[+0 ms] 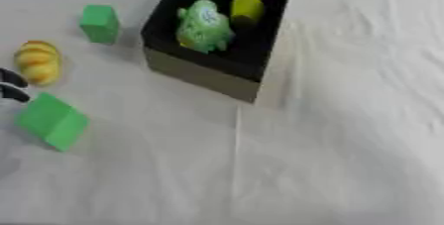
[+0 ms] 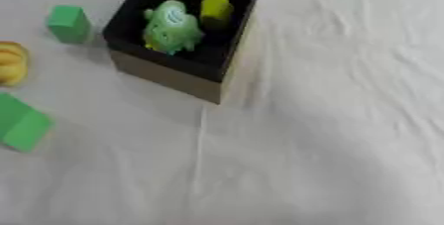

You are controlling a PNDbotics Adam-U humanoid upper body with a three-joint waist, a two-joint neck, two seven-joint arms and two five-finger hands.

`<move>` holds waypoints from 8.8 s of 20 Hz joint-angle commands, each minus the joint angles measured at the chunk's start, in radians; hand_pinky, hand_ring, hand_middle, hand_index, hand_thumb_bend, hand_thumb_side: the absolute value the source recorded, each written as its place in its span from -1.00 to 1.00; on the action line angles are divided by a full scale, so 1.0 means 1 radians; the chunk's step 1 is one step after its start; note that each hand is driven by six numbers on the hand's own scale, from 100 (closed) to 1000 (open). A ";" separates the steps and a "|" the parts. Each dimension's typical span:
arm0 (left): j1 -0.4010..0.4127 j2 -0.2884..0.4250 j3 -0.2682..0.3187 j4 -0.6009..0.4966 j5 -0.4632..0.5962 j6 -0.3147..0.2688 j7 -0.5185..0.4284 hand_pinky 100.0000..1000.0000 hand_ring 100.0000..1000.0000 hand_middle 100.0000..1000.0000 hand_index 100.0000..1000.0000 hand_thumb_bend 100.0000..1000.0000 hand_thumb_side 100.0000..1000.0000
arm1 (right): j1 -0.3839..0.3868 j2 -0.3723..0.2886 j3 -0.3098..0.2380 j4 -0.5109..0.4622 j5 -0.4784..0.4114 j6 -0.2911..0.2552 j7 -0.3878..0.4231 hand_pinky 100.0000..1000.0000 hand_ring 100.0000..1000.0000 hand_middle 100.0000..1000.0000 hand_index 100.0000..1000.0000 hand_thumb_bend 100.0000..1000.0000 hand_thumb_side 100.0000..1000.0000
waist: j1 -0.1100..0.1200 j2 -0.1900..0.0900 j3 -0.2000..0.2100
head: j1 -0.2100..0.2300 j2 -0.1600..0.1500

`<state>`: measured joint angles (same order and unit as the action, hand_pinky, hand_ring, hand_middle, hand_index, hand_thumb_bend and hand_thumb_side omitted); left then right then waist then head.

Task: Pick up objects on the table and place them in the box.

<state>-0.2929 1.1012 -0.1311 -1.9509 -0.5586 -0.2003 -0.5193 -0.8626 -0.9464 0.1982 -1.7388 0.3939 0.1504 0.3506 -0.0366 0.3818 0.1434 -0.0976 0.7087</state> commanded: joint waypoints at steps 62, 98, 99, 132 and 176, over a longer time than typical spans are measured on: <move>-0.262 -0.162 -0.146 0.234 0.042 0.055 -0.151 0.49 0.55 0.44 0.49 0.04 -1.00 | -0.006 0.010 -0.009 0.021 -0.012 -0.008 -0.008 0.79 0.79 0.50 0.64 -0.93 -0.37 | 0.017 -0.022 -0.012 | 0.012 0.007; -0.576 -0.279 -0.083 0.111 0.111 0.107 -0.127 0.26 0.20 0.00 0.03 -0.65 -1.00 | -0.007 0.013 -0.021 0.030 -0.019 -0.009 -0.016 0.80 0.79 0.50 0.63 -0.89 -0.36 | 0.019 -0.044 0.000 | -0.017 0.007; -0.607 -0.305 -0.090 0.141 0.109 0.106 -0.124 0.27 0.20 0.00 0.03 -0.66 -1.00 | -0.010 0.016 -0.022 0.030 -0.020 -0.009 -0.016 0.80 0.79 0.50 0.63 -0.90 -0.36 | 0.019 -0.045 -0.001 | -0.018 0.006; -0.876 -0.796 -0.144 0.824 -0.336 -0.125 0.125 0.67 0.89 0.87 0.93 0.22 -0.52 | -0.105 0.105 0.005 0.033 -0.027 -0.010 0.007 0.80 0.79 0.50 0.63 -0.92 -0.33 | 0.004 -0.022 -0.060 | -0.018 -0.014; -0.737 -0.378 -0.011 0.693 -0.155 0.032 -0.090 0.63 0.81 0.65 0.68 0.05 -1.00 | -0.060 0.059 -0.018 0.031 -0.030 -0.002 -0.017 0.80 0.79 0.49 0.62 -0.93 -0.31 | 0.011 -0.018 -0.015 | -0.018 -0.015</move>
<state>-1.0161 0.6872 -0.1560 -1.2607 -0.7131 -0.1667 -0.5968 -0.9063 -0.8513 0.1975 -1.6958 0.3683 0.1481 0.3386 -0.0282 0.3763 0.1278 -0.1202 0.7091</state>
